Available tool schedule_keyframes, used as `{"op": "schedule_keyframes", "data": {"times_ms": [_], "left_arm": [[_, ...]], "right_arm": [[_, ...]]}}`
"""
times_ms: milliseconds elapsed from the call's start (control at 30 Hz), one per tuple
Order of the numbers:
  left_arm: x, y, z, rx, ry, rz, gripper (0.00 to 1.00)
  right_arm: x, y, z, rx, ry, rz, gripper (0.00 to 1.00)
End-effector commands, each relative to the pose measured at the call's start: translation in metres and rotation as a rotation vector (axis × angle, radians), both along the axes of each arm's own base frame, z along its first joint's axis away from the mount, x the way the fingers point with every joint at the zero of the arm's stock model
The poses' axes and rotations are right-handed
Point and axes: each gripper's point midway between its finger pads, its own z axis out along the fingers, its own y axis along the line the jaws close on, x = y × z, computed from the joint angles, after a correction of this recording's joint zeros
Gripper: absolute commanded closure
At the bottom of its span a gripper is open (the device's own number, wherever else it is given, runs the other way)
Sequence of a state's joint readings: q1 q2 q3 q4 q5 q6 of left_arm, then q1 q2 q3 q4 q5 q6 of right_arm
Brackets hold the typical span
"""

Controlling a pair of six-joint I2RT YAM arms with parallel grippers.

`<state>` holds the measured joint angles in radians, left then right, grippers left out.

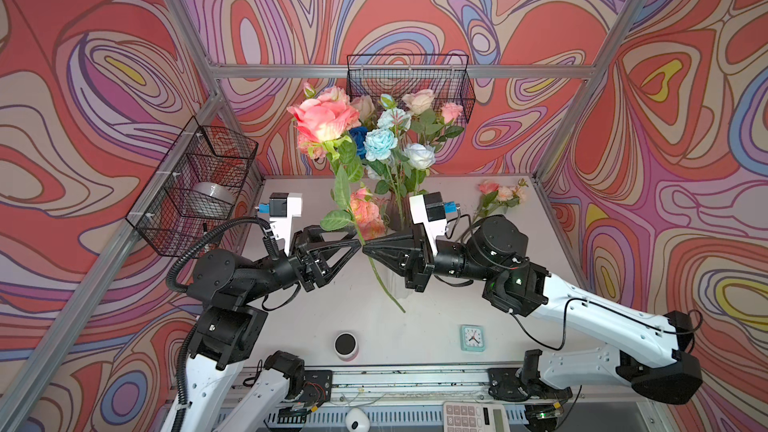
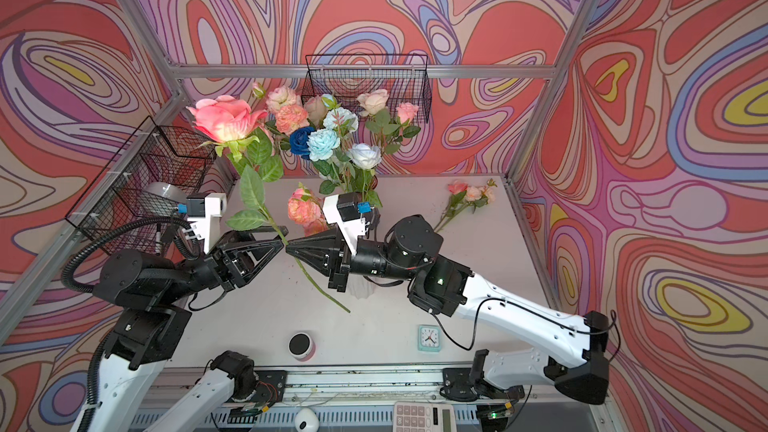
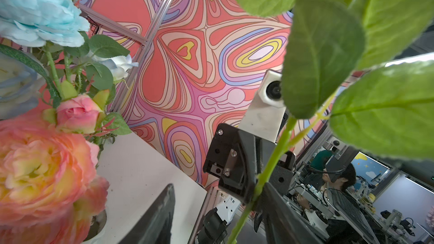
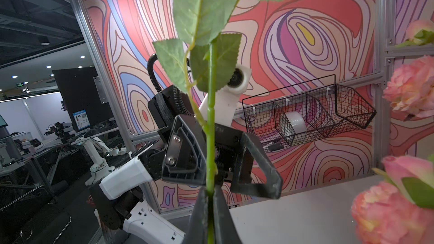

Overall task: Arrange the flowers into the vase
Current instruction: 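Carry the pink rose toward the left gripper while the left gripper reaches to meet it, then close the left gripper on the pink rose stem while the right gripper opens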

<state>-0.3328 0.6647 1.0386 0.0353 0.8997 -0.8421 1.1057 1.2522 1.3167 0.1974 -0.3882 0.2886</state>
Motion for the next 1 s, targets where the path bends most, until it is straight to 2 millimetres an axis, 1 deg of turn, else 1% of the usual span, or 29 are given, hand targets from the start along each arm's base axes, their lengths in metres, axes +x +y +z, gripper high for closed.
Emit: {"op": "schedule_keyframes", "data": {"times_ms": [0, 100, 200, 267, 300, 400, 500, 567, 600, 633, 700, 733, 767, 833, 900, 967], "left_arm": [[-0.016, -0.003, 0.008, 0.013, -0.046, -0.058, 0.45], [-0.019, -0.005, 0.004, 0.027, -0.044, -0.079, 0.49], [-0.019, -0.011, -0.001, 0.049, -0.031, -0.099, 0.54], [-0.021, -0.016, -0.005, 0.067, -0.033, -0.112, 0.56], [-0.022, -0.017, -0.006, 0.076, -0.038, -0.116, 0.58], [-0.026, -0.022, -0.007, 0.085, -0.048, -0.127, 0.69], [-0.025, -0.026, -0.008, 0.095, -0.047, -0.132, 0.87], [-0.022, -0.029, -0.01, 0.106, -0.044, -0.121, 0.99], [-0.02, -0.03, -0.011, 0.114, -0.046, -0.111, 1.0], [-0.019, -0.031, -0.011, 0.123, -0.051, -0.102, 1.0], [-0.017, -0.035, -0.013, 0.149, -0.065, -0.08, 1.0], [-0.016, -0.038, -0.015, 0.169, -0.076, -0.07, 1.0], [-0.013, -0.041, -0.015, 0.185, -0.088, -0.052, 1.0], [-0.011, -0.052, -0.022, 0.246, -0.108, -0.036, 1.0], [-0.005, -0.065, -0.029, 0.309, -0.138, -0.003, 1.0], [0.0, -0.077, -0.032, 0.356, -0.183, 0.04, 1.0]], "right_arm": [[0.004, -0.007, 0.04, 0.118, -0.051, -0.053, 1.0], [0.008, -0.001, 0.048, 0.126, -0.054, -0.06, 1.0], [0.01, 0.006, 0.05, 0.125, -0.049, -0.053, 1.0], [0.012, 0.008, 0.05, 0.124, -0.047, -0.057, 1.0], [0.013, 0.008, 0.05, 0.125, -0.044, -0.061, 1.0], [0.015, 0.008, 0.049, 0.124, -0.04, -0.071, 1.0], [0.017, 0.007, 0.046, 0.111, -0.033, -0.088, 1.0], [0.019, 0.002, 0.043, 0.107, -0.028, -0.112, 1.0], [0.02, -0.001, 0.041, 0.103, -0.026, -0.129, 1.0], [0.022, -0.006, 0.038, 0.097, -0.022, -0.151, 0.93], [0.024, -0.018, 0.033, 0.093, -0.022, -0.199, 0.74], [0.028, -0.027, 0.029, 0.09, -0.018, -0.239, 0.67], [0.03, -0.036, 0.026, 0.092, -0.016, -0.273, 0.63], [0.033, -0.06, 0.021, 0.1, -0.016, -0.354, 0.59], [0.034, -0.085, 0.016, 0.115, -0.012, -0.426, 0.59], [0.035, -0.109, 0.01, 0.129, -0.007, -0.495, 0.59]]}}
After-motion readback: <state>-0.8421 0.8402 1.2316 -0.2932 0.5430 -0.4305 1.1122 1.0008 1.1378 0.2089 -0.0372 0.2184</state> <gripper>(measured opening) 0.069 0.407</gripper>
